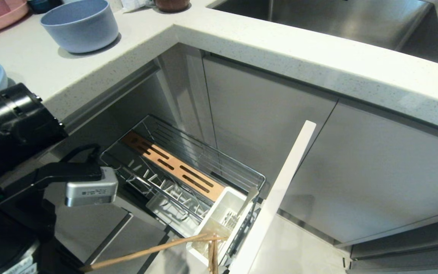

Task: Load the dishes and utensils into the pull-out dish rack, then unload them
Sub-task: Pick up the chopsticks and place it in the cupboard

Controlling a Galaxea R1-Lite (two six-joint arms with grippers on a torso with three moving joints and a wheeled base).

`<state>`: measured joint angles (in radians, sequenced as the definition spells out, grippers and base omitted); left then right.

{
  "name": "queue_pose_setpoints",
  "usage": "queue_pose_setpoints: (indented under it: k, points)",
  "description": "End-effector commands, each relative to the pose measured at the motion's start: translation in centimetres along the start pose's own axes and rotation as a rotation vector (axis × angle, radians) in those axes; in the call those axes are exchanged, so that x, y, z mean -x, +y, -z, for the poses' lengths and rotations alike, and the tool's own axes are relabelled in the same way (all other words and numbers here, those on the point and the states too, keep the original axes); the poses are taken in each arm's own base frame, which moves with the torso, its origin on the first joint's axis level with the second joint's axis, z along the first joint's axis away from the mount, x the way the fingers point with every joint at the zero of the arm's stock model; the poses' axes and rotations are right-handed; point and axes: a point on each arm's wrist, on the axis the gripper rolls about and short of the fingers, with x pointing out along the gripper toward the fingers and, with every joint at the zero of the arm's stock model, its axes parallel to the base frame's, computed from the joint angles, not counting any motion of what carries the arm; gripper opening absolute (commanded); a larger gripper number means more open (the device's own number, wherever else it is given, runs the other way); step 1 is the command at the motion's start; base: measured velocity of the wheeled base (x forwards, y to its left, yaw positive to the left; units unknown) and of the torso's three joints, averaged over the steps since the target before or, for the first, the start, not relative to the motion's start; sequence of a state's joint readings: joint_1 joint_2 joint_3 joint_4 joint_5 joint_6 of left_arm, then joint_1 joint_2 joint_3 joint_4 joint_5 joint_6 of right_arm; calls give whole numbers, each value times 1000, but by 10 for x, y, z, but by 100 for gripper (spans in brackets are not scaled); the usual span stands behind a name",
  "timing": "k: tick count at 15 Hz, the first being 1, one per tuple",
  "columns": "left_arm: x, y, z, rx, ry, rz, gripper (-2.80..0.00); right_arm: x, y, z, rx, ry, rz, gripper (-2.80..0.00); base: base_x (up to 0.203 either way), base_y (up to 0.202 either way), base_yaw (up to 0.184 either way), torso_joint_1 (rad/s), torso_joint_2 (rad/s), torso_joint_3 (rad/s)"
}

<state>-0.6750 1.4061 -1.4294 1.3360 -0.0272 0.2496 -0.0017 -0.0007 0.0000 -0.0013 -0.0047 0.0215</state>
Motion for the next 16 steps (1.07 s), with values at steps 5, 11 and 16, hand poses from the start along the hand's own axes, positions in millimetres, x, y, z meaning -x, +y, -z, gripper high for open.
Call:
queue_pose_setpoints:
  k: [5, 11, 16]
  points:
    - [-30, 5, -27, -4, 117, 27, -280, 0, 0, 0, 0, -1, 0, -280, 0, 0, 0, 0, 0, 0]
    - [-49, 15, -54, -18, 200, -92, -280, 0, 0, 0, 0, -1, 0, -280, 0, 0, 0, 0, 0, 0]
    - [-56, 14, -77, -46, 194, -104, -280, 0, 0, 0, 0, -2, 0, -280, 0, 0, 0, 0, 0, 0]
